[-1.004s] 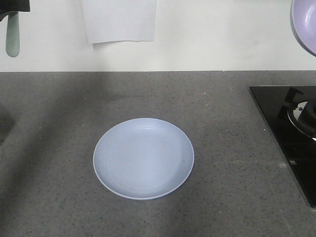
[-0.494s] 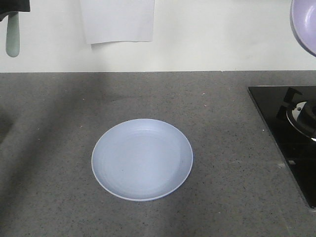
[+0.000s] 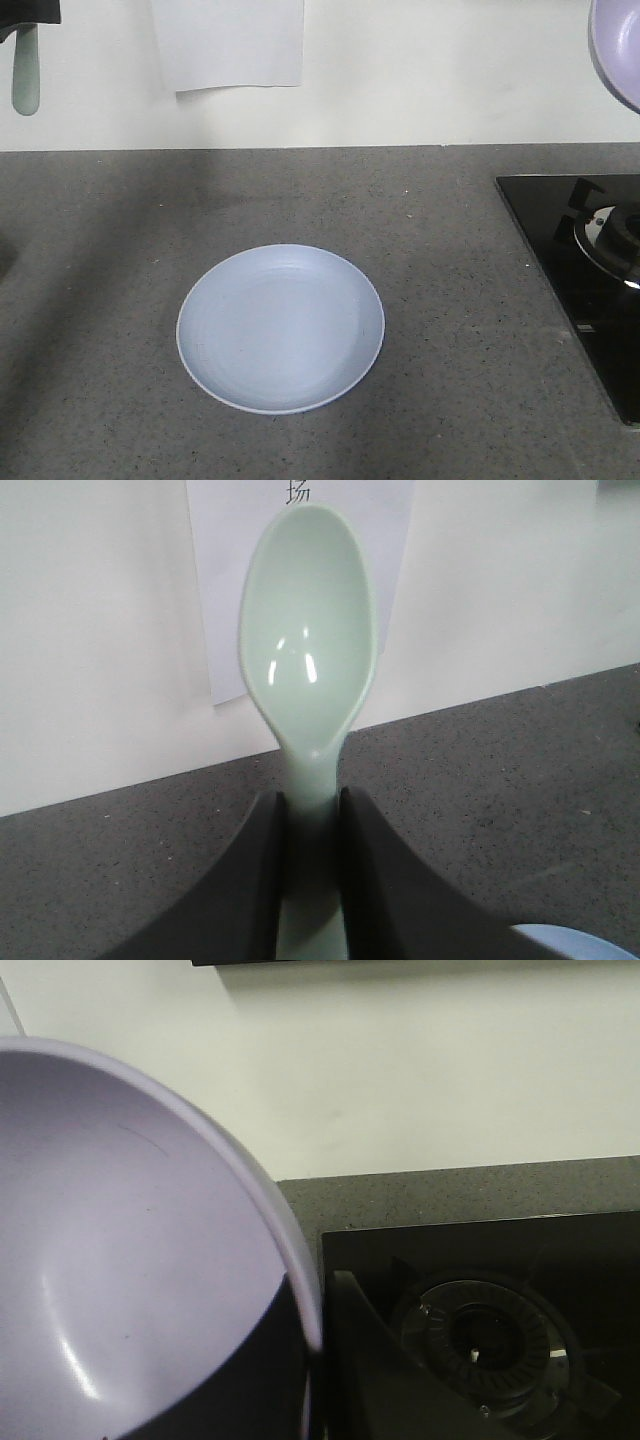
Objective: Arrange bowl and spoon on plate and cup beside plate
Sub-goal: 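Drive closer and center the base in front of the light blue plate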
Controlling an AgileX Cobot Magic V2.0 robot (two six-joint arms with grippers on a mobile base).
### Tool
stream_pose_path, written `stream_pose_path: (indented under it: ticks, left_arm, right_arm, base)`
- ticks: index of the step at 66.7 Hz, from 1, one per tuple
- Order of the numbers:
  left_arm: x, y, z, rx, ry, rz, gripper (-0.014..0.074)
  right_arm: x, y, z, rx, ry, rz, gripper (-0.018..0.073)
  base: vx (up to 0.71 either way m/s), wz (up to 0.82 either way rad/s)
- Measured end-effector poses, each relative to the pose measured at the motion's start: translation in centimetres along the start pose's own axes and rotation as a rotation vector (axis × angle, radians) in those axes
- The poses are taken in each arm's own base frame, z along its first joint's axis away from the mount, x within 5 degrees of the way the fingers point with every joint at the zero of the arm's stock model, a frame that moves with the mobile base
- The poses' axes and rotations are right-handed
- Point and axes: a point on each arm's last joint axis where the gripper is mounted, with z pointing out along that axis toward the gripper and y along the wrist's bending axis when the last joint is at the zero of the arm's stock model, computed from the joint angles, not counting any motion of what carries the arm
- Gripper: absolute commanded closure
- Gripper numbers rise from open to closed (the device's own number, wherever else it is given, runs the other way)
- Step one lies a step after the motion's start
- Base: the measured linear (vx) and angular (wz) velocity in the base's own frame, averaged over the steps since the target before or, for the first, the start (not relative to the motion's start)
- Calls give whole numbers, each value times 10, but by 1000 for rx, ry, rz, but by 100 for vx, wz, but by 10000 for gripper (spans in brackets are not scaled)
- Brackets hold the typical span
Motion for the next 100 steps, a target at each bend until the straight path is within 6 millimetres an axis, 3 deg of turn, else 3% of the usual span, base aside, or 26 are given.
stream_pose_path:
  ticks: [100]
  left_arm:
    - [0,0,0,0,0,0,603]
  right_arm:
    - [0,0,0,1,-1,-1,570]
  base:
    - [0,0]
